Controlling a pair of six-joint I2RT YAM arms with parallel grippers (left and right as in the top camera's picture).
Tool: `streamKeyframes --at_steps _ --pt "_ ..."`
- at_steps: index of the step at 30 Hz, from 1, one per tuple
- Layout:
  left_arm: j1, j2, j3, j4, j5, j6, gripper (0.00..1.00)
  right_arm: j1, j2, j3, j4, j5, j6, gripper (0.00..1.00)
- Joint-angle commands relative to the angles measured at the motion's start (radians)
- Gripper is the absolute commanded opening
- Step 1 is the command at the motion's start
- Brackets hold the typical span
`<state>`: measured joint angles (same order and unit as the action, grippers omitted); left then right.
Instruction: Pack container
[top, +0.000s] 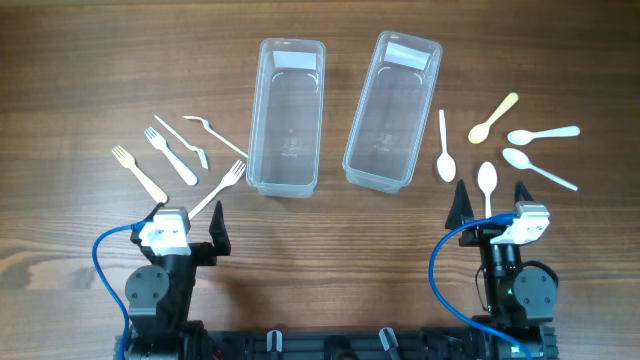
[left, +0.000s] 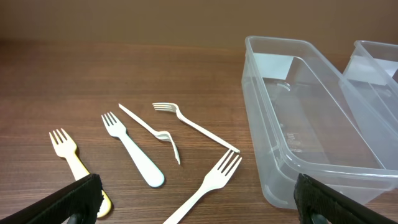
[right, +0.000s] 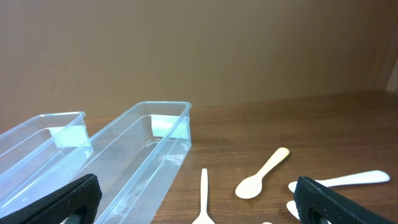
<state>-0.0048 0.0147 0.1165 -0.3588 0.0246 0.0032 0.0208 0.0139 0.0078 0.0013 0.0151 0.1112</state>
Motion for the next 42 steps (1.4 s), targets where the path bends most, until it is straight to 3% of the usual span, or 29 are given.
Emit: streamKeyframes --at_steps 1,6,10,14,17,22,26,28,31,33,35,38,39,42 --pt "-0.002 -0.008 -0.008 0.004 -0.006 0.018 1.00 -0.005 0.004 -0.002 0.006 -0.016 -0.004 1.00" --pt "-0.002 -0.008 -0.008 0.019 -0.006 0.018 1.00 -0.005 0.004 -0.002 0.006 -0.016 -0.003 1.00" --pt "-0.002 -0.008 0.019 0.062 0.135 0.018 1.00 -0.005 0.004 -0.002 0.006 -0.017 -0.004 1.00" --pt "-0.002 0.094 0.211 0.042 0.058 0.016 1.00 -0.005 0.004 -0.002 0.006 -0.016 -0.003 1.00" --pt "-0.002 0.404 0.514 -0.079 0.010 0.101 1.00 -0.005 0.004 -0.002 0.006 -0.016 -0.003 1.00" --pt "-0.002 1.068 1.027 -0.462 0.000 0.299 1.00 -0.005 0.004 -0.002 0.006 -0.016 -0.004 1.00" --pt "-0.003 1.425 1.084 -0.468 0.018 0.299 1.00 -0.005 0.004 -0.002 0.006 -0.016 -0.003 1.00" --pt "-0.005 1.556 1.084 -0.465 0.198 0.300 1.00 -0.005 0.004 -0.002 0.006 -0.016 -0.004 1.00" --pt "-0.002 1.588 1.084 -0.399 0.266 0.284 1.00 -0.005 0.004 -0.002 0.006 -0.016 -0.004 1.00" --pt "0.007 1.588 1.084 -0.327 0.255 0.171 1.00 -0.005 0.004 -0.002 0.006 -0.016 -0.003 1.00" --pt "0.035 1.588 1.084 -0.254 0.144 -0.066 1.00 -0.005 0.004 -0.002 0.006 -0.016 -0.003 1.00" --pt "0.093 1.588 1.083 -0.332 -0.164 -0.727 1.00 -0.005 0.004 -0.002 0.006 -0.016 -0.003 1.00" --pt "0.109 1.588 1.083 -0.333 -0.159 -0.794 1.00 -0.005 0.004 -0.002 0.006 -0.016 -0.004 1.00" --pt "0.114 1.588 1.083 -0.323 -0.150 -0.793 1.00 -0.005 0.004 -0.002 0.006 -0.016 -0.003 1.00"
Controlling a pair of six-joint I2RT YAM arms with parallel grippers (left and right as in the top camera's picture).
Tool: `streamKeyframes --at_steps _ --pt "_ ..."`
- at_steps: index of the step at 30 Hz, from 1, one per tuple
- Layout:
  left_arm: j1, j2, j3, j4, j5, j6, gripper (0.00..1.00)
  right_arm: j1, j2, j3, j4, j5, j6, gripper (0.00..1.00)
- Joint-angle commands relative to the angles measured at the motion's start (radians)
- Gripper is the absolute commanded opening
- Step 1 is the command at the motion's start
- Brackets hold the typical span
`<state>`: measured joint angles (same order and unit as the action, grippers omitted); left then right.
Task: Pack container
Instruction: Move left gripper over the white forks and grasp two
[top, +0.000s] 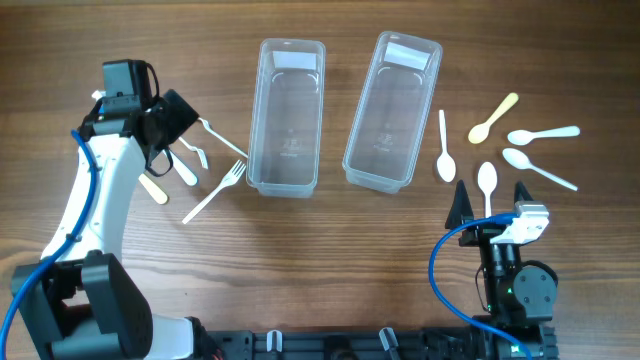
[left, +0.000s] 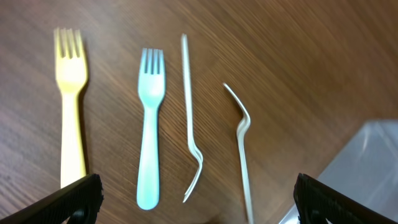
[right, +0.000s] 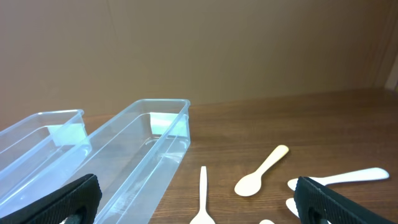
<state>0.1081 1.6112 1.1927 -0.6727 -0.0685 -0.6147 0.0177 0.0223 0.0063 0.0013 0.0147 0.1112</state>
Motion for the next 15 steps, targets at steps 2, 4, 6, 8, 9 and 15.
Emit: streamKeyframes --at_steps 2,4,6,8,9,15 --pt "0.000 -0.008 0.006 -0.040 -0.051 -0.180 1.00 -0.002 -0.005 -0.001 0.006 -0.016 -0.003 1.00" --pt "-0.006 0.000 0.002 -0.036 -0.029 -0.179 1.00 -0.002 -0.005 -0.001 0.006 -0.016 -0.003 1.00" --pt "-0.006 0.019 0.002 -0.035 -0.030 -0.179 0.66 -0.002 -0.005 -0.001 0.006 -0.016 -0.003 1.00" --pt "-0.006 0.042 0.002 -0.031 -0.030 -0.179 0.64 -0.002 -0.005 -0.001 0.006 -0.016 -0.003 1.00" --pt "-0.006 0.069 0.002 -0.023 -0.029 -0.179 0.72 -0.002 -0.005 -0.001 0.006 -0.016 -0.003 1.00" --pt "-0.006 0.222 0.002 0.046 -0.002 -0.122 0.66 -0.002 -0.005 -0.001 0.006 -0.016 -0.003 1.00"
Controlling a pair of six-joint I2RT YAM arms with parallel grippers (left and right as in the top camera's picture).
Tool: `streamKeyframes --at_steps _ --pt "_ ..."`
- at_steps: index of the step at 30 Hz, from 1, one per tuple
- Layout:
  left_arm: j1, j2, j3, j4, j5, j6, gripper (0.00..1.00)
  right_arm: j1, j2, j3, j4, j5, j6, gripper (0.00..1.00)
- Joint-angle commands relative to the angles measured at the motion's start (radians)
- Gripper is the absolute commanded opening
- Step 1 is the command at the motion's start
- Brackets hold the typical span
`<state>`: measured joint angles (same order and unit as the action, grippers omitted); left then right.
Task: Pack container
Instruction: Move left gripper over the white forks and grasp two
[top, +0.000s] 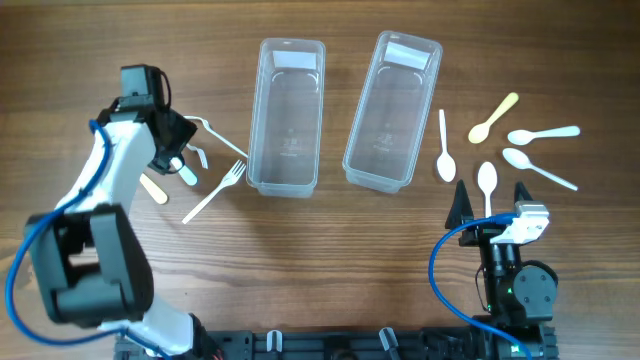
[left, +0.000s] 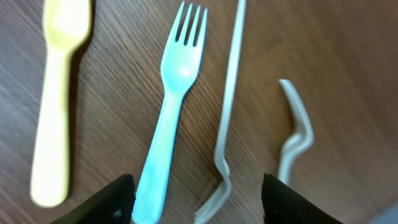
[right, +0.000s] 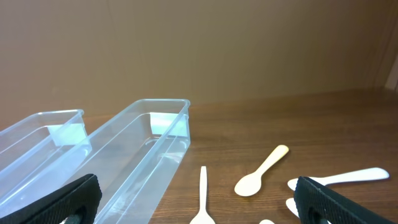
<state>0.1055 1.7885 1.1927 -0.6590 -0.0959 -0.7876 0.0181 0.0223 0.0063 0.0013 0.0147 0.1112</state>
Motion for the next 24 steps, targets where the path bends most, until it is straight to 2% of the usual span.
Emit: streamKeyframes --at_steps 1,2,5,6,8,11,14,20,24 --pt "-0.003 0.050 0.003 0.048 0.048 0.066 0.66 -0.003 -0.005 -0.001 0.006 -0.016 -0.003 1.00" --pt "-0.003 0.050 0.003 0.078 0.097 0.096 0.64 -0.003 -0.005 -0.001 0.006 -0.016 -0.003 1.00" --pt "-0.003 0.050 0.003 0.094 0.114 0.104 0.55 -0.003 -0.005 -0.001 0.006 -0.016 -0.003 1.00" --pt "-0.003 0.050 0.003 0.095 0.115 0.109 0.47 -0.003 -0.005 -0.001 0.006 -0.016 -0.004 1.00" --pt "-0.003 0.050 0.003 0.095 0.114 0.130 0.41 -0.003 -0.005 -0.001 0.006 -0.016 -0.003 1.00" --pt "-0.003 0.050 0.003 0.095 0.114 0.130 0.41 -0.003 -0.005 -0.001 0.006 -0.016 -0.003 1.00" --pt "-0.003 0.050 0.003 0.095 0.114 0.130 0.46 -0.003 -0.005 -0.001 0.006 -0.016 -0.003 1.00" --pt "-0.003 0.058 0.002 0.095 0.114 0.129 0.44 -0.003 -0.005 -0.001 0.006 -0.016 -0.004 1.00" --pt "-0.004 0.082 0.002 0.095 0.135 0.129 0.47 -0.003 -0.005 -0.001 0.006 -0.016 -0.003 1.00"
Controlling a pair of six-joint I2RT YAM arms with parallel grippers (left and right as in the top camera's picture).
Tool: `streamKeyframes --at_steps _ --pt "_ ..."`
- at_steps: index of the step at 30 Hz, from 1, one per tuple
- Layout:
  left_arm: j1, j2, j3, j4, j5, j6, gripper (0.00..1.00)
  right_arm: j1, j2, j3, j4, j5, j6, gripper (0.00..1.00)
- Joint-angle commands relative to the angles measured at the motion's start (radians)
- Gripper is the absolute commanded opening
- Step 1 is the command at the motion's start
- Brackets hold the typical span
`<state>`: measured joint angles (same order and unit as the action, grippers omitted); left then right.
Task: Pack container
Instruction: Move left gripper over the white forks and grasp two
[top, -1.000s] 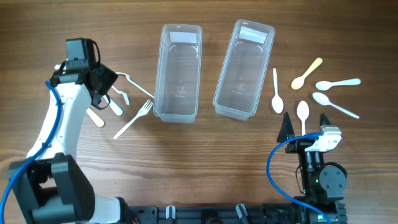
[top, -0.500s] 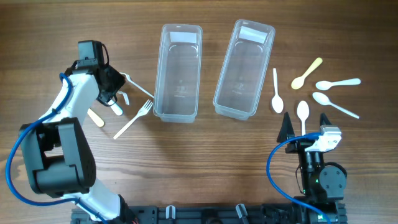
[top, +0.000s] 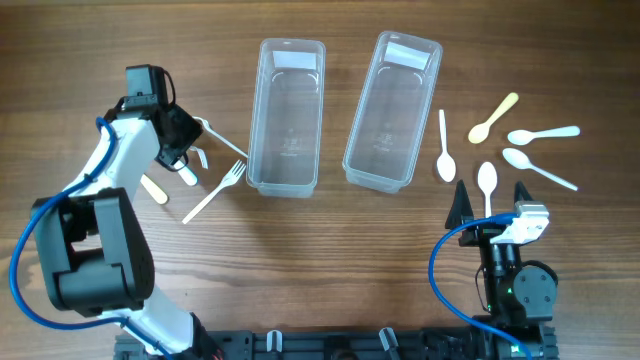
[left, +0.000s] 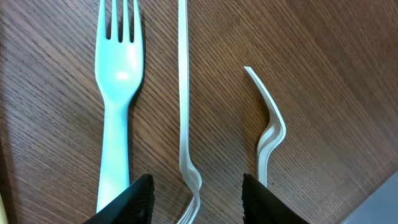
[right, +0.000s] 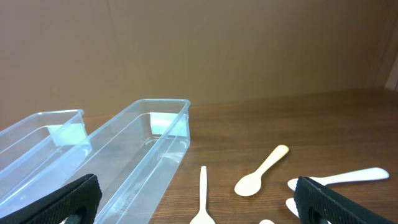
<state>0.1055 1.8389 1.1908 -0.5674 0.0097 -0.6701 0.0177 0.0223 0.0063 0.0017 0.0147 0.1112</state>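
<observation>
Two clear plastic containers stand side by side, the left one (top: 288, 115) and the right one (top: 392, 110). Several forks lie left of them. My left gripper (top: 178, 150) is low over them. In the left wrist view it (left: 198, 205) is open, with a thin bent white fork (left: 183, 106) running between its fingers (left: 135, 202). A pale blue fork (left: 118, 106) lies just left and a second bent fork (left: 271, 127) just right. Several spoons (top: 487, 182) lie at the right. My right gripper (top: 488, 200) stands open near the front edge, holding nothing.
A yellow fork (top: 152, 187) and a white fork (top: 214, 190) lie by the left arm. A corner of the left container (left: 390, 198) shows close to the left gripper. In the right wrist view a white spoon (right: 202, 190) and a yellow spoon (right: 261, 174) lie ahead beside the right container (right: 143, 158).
My left gripper has shifted right, so the thin bent fork now runs between its fingers instead of the blue one. The jaws stand a little narrower. The right arm has not moved.
Both arms first rested at the front edge with open grippers. Then my left arm was stretched out over the forks, jaws wide. After that it was lower over the blue and thin forks, and now it straddles the thin bent fork.
</observation>
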Motion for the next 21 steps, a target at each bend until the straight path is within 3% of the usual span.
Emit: streamKeyframes --at_steps 1,18,21 --pt "-0.006 0.043 0.004 0.003 0.032 0.012 0.47 -0.002 -0.005 -0.001 0.006 -0.016 -0.003 1.00" --pt "-0.016 0.075 0.004 0.020 0.023 0.012 0.41 -0.002 -0.005 -0.001 0.006 -0.016 -0.003 1.00" --pt "-0.016 0.083 0.004 0.029 0.018 0.012 0.49 -0.002 -0.005 -0.001 0.006 -0.016 -0.003 1.00"
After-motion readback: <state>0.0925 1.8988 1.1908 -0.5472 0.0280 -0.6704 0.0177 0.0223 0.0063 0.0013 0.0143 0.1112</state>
